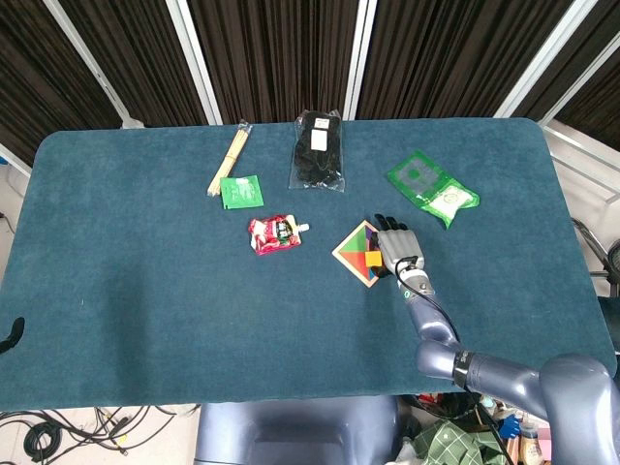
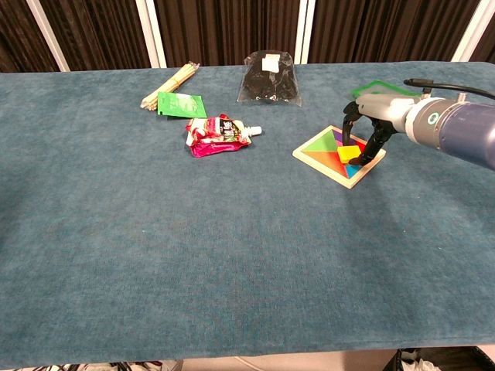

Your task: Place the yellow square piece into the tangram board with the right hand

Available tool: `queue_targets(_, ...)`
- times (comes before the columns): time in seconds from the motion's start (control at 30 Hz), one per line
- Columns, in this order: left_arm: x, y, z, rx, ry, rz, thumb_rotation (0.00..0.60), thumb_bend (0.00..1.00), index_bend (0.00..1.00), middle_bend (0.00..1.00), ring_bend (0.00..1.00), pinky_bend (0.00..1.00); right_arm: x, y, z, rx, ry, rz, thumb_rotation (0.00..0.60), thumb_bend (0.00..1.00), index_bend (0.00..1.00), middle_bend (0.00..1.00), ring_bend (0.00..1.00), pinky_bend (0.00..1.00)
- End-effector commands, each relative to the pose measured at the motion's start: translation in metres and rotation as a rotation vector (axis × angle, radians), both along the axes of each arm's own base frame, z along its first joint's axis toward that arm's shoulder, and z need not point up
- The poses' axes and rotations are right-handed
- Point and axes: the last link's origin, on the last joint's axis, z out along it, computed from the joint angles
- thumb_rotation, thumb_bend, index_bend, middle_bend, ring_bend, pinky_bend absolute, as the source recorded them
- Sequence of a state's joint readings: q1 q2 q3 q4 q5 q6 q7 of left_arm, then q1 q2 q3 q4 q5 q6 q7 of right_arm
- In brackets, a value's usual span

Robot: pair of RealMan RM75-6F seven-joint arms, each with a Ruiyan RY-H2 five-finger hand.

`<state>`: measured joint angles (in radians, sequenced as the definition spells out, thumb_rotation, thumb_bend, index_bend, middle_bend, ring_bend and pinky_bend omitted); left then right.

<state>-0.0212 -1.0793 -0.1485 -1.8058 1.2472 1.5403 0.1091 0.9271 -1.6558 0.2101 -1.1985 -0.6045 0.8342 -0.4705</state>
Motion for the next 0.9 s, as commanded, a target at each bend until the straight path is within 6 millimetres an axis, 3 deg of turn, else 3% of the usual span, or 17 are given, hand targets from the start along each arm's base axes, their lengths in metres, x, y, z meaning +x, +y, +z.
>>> queue_targets(0.03, 0.0001, 0.0001, -0.0001, 0.000, 0.000, 0.000, 0.600, 0.32, 0.00, 0.00, 0.00, 0.00, -0.0002, -0.0010, -0.0006, -0.001, -0.009, -0.002, 0.600, 0.28, 0.52, 0.00, 0.00, 0.13)
queue_targets(0.9, -0.0003, 0.0004, 0.0003, 0.000, 0.002, 0.004, 0.600, 0.32, 0.00, 0.00, 0.00, 0.00, -0.0026, -0.0038, 0.0003, -0.001, -0.012, -0.008, 0.600, 0.28, 0.52, 0.00, 0.00, 0.13)
